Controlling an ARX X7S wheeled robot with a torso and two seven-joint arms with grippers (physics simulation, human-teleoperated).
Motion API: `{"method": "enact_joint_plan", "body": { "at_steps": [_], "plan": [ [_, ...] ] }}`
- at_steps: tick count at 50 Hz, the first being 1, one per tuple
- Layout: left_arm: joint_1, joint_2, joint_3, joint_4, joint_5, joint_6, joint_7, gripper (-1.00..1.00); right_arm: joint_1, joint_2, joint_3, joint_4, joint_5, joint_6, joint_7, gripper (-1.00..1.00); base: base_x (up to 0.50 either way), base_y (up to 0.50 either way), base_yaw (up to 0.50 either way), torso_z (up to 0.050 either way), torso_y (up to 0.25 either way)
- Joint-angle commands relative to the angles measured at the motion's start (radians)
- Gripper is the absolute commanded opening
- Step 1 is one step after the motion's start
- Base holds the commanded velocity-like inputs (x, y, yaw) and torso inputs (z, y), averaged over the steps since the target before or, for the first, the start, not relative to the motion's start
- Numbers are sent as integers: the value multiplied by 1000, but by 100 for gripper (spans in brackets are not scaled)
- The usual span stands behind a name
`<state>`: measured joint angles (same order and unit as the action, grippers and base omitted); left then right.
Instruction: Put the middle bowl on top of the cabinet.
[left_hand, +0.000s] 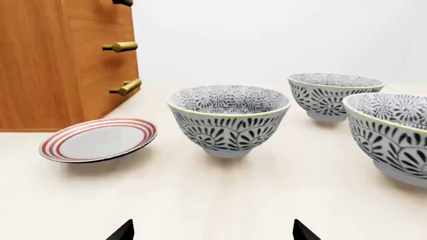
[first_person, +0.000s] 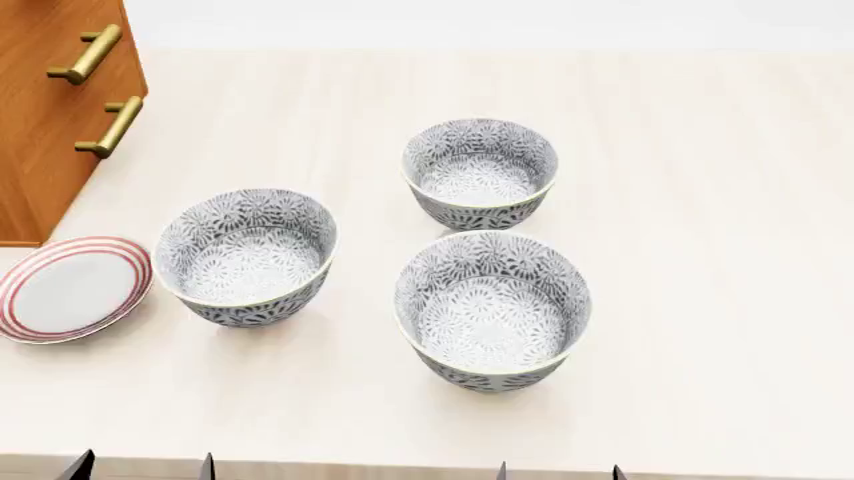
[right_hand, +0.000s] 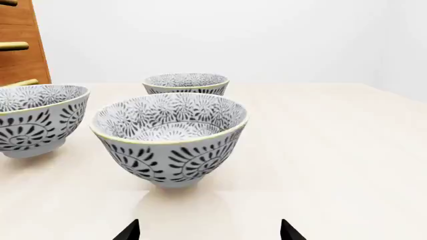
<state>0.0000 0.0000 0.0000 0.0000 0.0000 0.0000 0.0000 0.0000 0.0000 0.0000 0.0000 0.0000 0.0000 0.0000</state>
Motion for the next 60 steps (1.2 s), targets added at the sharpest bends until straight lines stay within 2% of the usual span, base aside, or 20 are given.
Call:
{"method": "enact_joint_plan", "body": {
  "at_steps": [1,14,15,16,21,26,29,32,33,35,36,38,39,42,45,48,51,60],
  "plan": [
    [0,-53,63,6,-53,-3,-64,100,2,16,-20,4,16,-2,20,100,0,0,0,0,0],
    [-1,-89,93,19,-68,-2,-59,100,-2,48,-69,-39,37,15,78,100,0,0,0,0,0],
    [25,-125,234,-70,-121,251,-142,100,139,29,-212,340,68,-206,145,100,0,0,0,0,0],
    [0,0,0,0,0,0,0,100,-7,7,-20,-47,-1,17,30,100,0,0,0,0,0],
    [-7,-33,33,2,-10,-25,-1,100,-37,38,-21,-155,12,62,73,100,0,0,0,0,0],
    [-20,-44,43,-16,-28,-38,-13,100,-26,48,-41,-131,5,58,95,100,0,0,0,0,0],
    [-21,-51,42,2,-36,-58,-24,100,-44,59,-35,-198,14,91,106,100,0,0,0,0,0],
    [-16,-60,18,76,-80,-116,-27,100,-107,85,30,-414,16,168,147,100,0,0,0,0,0],
    [-10,-66,8,122,-90,-138,-32,100,-156,98,92,-544,40,193,162,100,0,0,0,0,0],
    [1,-75,-4,181,-115,-152,-30,100,-207,108,175,-662,80,214,183,100,0,0,0,0,0],
    [20,-80,-8,252,-99,-164,-52,100,-265,111,270,-767,119,213,203,100,0,0,0,0,0],
    [44,-86,-31,341,-115,-188,-67,100,-362,105,433,-892,192,181,229,100,0,0,0,0,0],
    [44,-89,-54,392,-174,-249,-59,100,-423,91,548,-950,262,144,242,100,0,0,0,0,0],
    [46,-98,-67,437,-199,-260,-60,100,-537,53,753,-1000,415,26,251,100,0,0,0,0,0],
    [42,-104,-80,457,-231,-252,-53,100,-623,21,887,-999,527,-84,252,100,0,0,0,0,0],
    [46,-113,-92,492,-266,-275,-52,100,-677,12,946,-990,570,-144,267,100,0,0,0,0,0],
    [45,-119,-84,501,-220,-266,-84,100,-709,12,967,-964,600,-197,274,100,0,154,0,0,0],
    [28,-122,-90,470,-245,-270,-98,100,-716,20,925,-951,540,-234,315,100,0,500,0,0,0]
  ]
}}
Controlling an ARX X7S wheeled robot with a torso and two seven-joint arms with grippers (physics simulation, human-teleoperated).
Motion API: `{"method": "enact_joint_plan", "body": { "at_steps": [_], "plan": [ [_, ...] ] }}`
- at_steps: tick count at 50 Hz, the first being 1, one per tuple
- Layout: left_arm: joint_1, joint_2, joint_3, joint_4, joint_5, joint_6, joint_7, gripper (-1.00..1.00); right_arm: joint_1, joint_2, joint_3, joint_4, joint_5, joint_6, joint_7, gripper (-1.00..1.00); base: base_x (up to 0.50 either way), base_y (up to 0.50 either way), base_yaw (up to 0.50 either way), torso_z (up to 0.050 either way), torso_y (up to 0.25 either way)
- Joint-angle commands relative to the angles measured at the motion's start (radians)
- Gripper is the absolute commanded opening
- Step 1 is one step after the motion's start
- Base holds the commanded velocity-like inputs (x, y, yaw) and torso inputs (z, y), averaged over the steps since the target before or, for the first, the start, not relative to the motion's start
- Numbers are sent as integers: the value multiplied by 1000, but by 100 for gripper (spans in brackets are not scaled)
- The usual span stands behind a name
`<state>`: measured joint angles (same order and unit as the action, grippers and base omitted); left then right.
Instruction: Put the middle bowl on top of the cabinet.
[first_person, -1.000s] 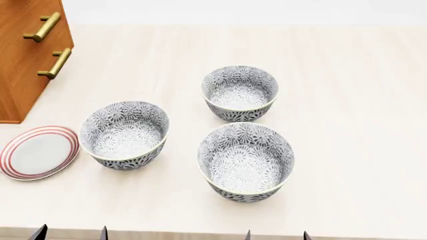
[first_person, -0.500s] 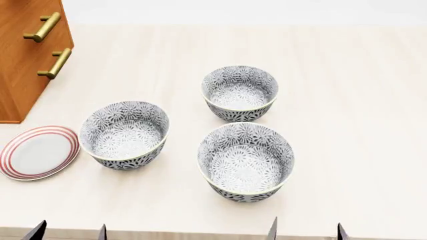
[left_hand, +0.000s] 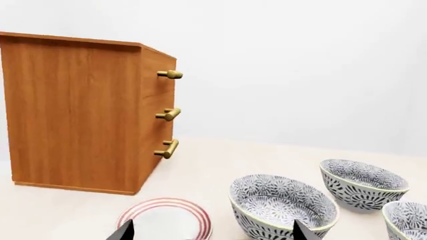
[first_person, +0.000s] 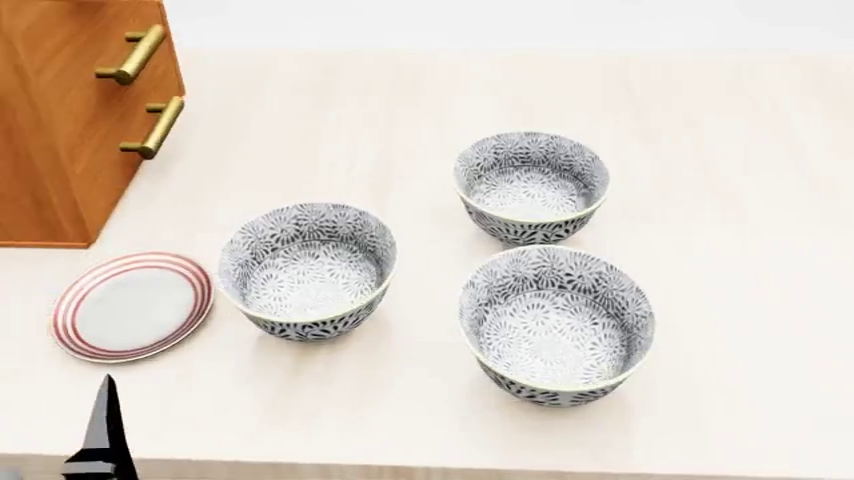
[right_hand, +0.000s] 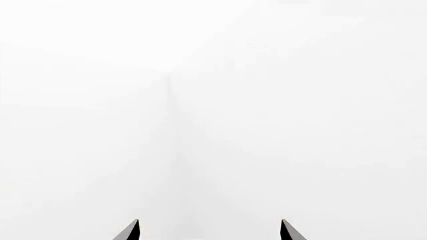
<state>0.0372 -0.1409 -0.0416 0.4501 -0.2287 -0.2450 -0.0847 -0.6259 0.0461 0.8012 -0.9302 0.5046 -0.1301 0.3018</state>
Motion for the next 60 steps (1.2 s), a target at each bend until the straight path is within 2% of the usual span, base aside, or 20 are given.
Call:
{"method": "enact_joint_plan", "body": {
  "at_steps": [1,27,36,51,60],
  "plan": [
    [-12,18,-51,18,-24,-32,-14,100,-92,-25,121,-22,34,-106,17,100,0,500,0,0,0],
    [-17,-4,-38,7,-67,-33,-28,100,-107,-6,95,-31,3,-103,69,100,0,398,0,0,0],
    [-13,-14,-34,22,-72,-36,-39,100,-109,-1,96,-29,21,-103,78,100,4,5,0,0,0],
    [-14,-22,-28,20,-89,-34,-50,100,-115,-5,114,-26,15,-98,86,100,493,0,0,0,0],
    [-12,-28,-28,26,-100,-37,-59,100,-123,-5,120,-29,33,-104,85,100,33,0,0,0,0]
  ]
}}
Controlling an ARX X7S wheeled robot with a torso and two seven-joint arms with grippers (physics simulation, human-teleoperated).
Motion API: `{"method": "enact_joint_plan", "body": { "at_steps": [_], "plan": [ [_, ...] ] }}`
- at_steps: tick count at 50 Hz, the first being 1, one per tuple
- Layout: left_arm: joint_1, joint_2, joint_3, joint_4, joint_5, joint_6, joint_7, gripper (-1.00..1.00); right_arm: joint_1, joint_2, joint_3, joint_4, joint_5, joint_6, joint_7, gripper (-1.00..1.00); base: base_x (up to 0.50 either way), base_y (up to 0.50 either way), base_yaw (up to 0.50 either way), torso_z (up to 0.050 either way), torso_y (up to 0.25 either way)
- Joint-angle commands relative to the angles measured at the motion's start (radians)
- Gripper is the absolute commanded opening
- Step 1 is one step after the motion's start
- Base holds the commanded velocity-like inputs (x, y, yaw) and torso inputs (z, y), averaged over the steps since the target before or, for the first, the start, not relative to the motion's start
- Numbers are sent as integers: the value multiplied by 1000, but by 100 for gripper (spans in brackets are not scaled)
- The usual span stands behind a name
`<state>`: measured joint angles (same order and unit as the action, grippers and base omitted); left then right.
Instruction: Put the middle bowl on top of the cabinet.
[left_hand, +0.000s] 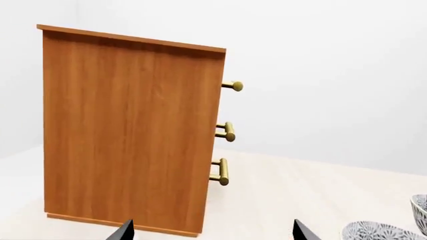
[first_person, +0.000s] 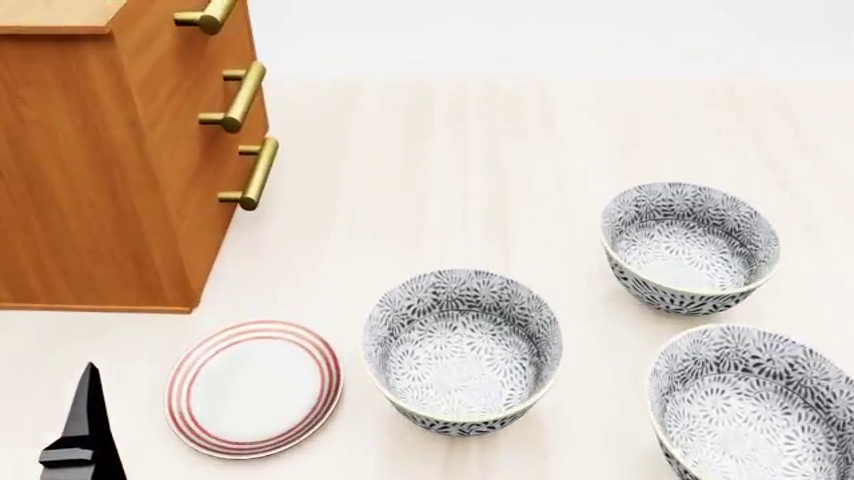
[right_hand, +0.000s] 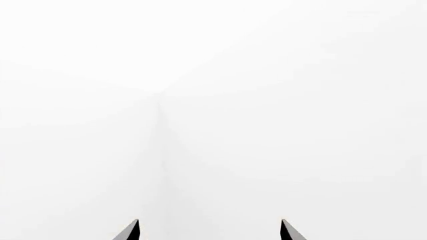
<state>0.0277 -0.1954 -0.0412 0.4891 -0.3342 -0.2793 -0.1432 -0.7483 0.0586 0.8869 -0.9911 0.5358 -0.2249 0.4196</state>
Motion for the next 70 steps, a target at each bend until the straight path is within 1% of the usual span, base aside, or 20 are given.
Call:
{"method": "enact_joint_plan", "body": {
  "at_steps": [1,18,38,39,40,42,43,45,48,49,51,52,57,61,70],
  "plan": [
    [-3,26,-27,-15,6,-1,-1,100,0,-21,36,33,2,-15,-35,100,148,0,0,0,0],
    [-4,19,-25,-17,-17,-6,-16,100,4,-27,40,35,-5,-22,-36,100,483,0,0,0,0],
    [-5,16,-13,-34,-19,-5,-41,100,4,-23,30,35,-22,-28,-24,100,0,0,0,0,0],
    [-3,18,-13,-33,-45,-24,-36,100,5,-23,30,35,-23,-27,-23,100,0,0,0,0,0],
    [9,19,-19,-7,-151,-86,-6,100,6,-23,28,34,-28,-27,-23,100,0,0,0,0,0],
    [29,19,-25,35,-279,-138,30,100,7,-22,25,33,-30,-26,-21,100,0,0,0,0,0],
    [41,12,-4,57,-284,-140,48,100,6,-23,24,33,-30,-26,-21,100,0,0,0,0,0],
    [55,24,23,86,-275,-141,37,100,6,-23,23,31,-36,-23,-19,100,0,0,0,0,0],
    [24,27,61,115,-350,-246,7,100,-7,-32,35,29,-22,-41,-22,100,0,0,0,0,0],
    [5,31,80,130,-401,-294,3,100,-10,-34,38,27,-20,-44,-24,100,0,0,0,0,0],
    [-7,38,96,144,-465,-322,22,100,-8,-34,37,27,-26,-43,-22,100,0,0,0,0,0],
    [-11,41,105,147,-474,-330,19,100,-7,-32,35,27,-27,-41,-21,100,0,0,0,0,0],
    [-37,90,213,110,-403,-341,-10,100,-12,-35,34,24,-21,-44,-27,100,0,0,0,0,0],
    [-47,112,268,63,-347,-314,-14,100,-15,-40,39,31,-12,-55,-32,100,0,0,0,0,0],
    [-74,131,269,12,-382,-315,-34,100,-9,-35,24,35,-30,-53,-29,100,0,0,0,0,0]
  ]
}}
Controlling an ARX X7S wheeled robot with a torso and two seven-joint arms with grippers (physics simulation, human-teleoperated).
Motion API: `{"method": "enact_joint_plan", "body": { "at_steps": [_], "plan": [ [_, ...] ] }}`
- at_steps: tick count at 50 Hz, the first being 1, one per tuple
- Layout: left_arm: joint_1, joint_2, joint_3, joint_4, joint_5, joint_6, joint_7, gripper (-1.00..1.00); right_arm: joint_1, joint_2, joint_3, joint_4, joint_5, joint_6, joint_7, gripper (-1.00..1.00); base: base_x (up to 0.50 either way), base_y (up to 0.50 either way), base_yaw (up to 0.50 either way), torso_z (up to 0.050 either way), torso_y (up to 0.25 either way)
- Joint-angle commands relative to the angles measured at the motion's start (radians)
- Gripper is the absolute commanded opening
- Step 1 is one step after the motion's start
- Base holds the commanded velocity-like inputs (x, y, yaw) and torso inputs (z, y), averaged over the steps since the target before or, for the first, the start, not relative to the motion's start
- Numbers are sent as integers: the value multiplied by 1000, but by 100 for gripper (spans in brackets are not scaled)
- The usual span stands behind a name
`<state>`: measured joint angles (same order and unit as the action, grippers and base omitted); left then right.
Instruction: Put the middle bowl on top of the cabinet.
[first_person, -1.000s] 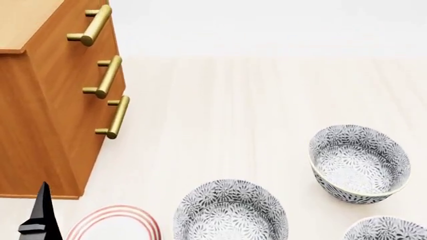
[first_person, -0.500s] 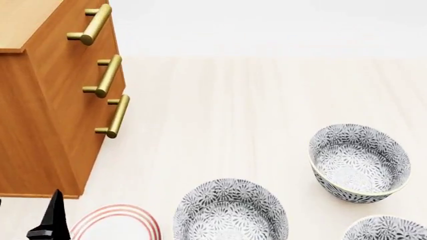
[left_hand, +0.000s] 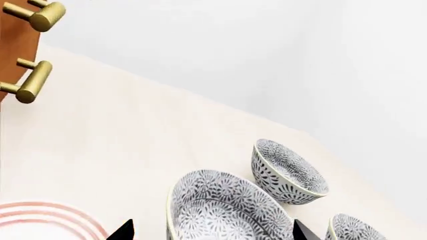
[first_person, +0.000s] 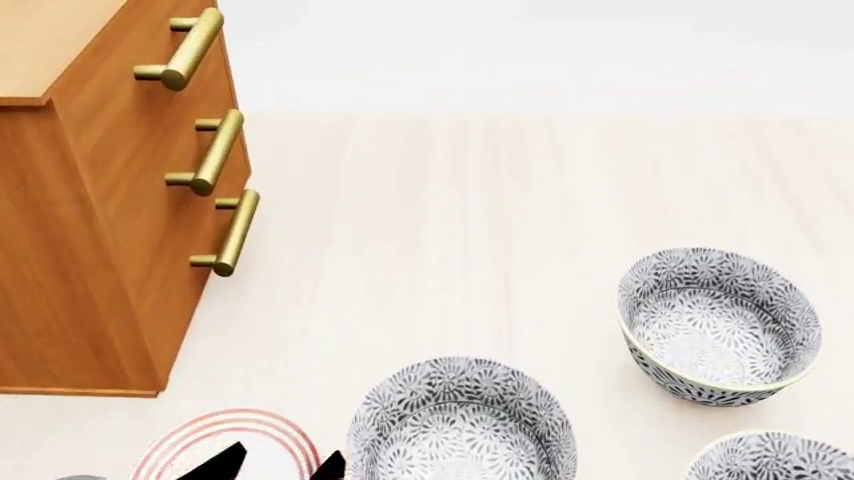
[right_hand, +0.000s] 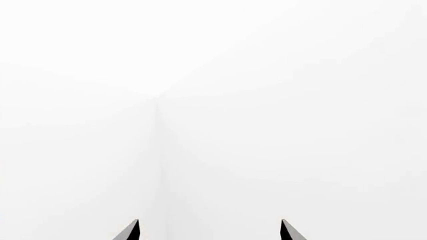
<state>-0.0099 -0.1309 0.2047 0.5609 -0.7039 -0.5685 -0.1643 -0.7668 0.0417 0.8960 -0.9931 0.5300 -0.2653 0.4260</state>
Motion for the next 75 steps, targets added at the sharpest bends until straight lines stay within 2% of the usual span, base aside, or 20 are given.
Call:
{"method": "enact_joint_plan", "body": {
  "at_steps": [1,20,37,56,75],
  "plan": [
    [-42,70,15,-61,-27,-31,-22,100,9,-19,15,38,-22,-15,-37,100,0,0,0,0,0],
    [-69,101,-40,-161,-207,-20,-93,100,-5,-31,50,51,17,-33,-66,100,0,0,0,0,0],
    [-96,77,7,-293,-199,35,-94,100,-3,-30,60,49,26,-34,-69,100,0,0,0,0,0],
    [-133,45,82,-282,-186,22,-130,100,1,-26,49,40,16,-30,-64,100,0,0,0,0,0],
    [-182,41,99,-320,-239,7,-162,100,-1,-27,43,30,10,-31,-59,100,0,0,0,0,0]
  ]
}}
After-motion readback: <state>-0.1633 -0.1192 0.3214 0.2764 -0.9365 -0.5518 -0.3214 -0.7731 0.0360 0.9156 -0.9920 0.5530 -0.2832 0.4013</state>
